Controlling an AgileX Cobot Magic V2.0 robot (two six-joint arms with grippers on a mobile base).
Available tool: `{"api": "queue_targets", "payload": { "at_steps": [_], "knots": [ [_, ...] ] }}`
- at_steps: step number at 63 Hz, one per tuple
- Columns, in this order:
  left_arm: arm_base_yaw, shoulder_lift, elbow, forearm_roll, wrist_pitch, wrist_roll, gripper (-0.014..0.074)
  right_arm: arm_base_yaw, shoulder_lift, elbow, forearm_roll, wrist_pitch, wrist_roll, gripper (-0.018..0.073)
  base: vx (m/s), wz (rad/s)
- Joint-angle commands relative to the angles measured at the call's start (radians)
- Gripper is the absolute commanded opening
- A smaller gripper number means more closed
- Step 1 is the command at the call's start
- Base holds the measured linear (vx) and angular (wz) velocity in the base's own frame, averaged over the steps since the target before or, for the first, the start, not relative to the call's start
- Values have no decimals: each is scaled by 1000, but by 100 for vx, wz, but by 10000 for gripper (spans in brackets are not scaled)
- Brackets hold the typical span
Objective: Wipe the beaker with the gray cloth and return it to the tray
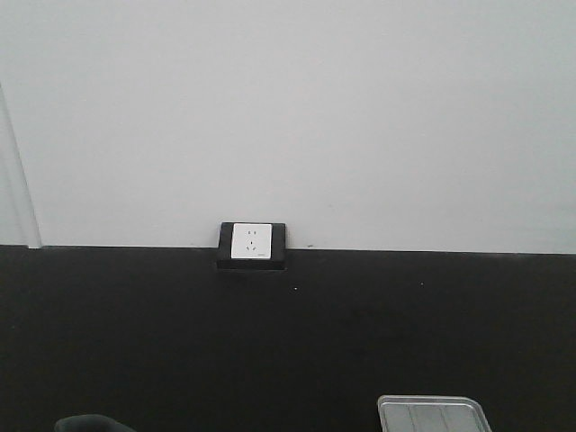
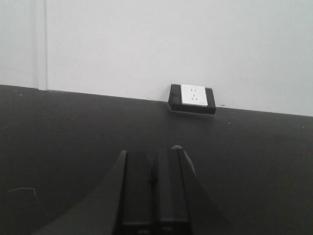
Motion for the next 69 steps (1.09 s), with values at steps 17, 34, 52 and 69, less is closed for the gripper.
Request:
{"api": "queue_targets", "payload": {
  "at_steps": [17,34,52,69],
  "knots": [
    [-6,-23,31,-1,-79,-4,-6,-68,-447,443,19,-192,12,-12,0,0],
    [-6,-23,31,-1,-75,-4,-6,-116,-442,674,70,-335,11,-11,0,0],
    [-6,-23,31,-1,-75,-4,-6,2,-442,750,-19,-397,13,-11,0,0],
    [-6,-23,31,-1,-75,-4,-6,17,-442,750,-19,-395,13,-11,0,0]
  ]
}}
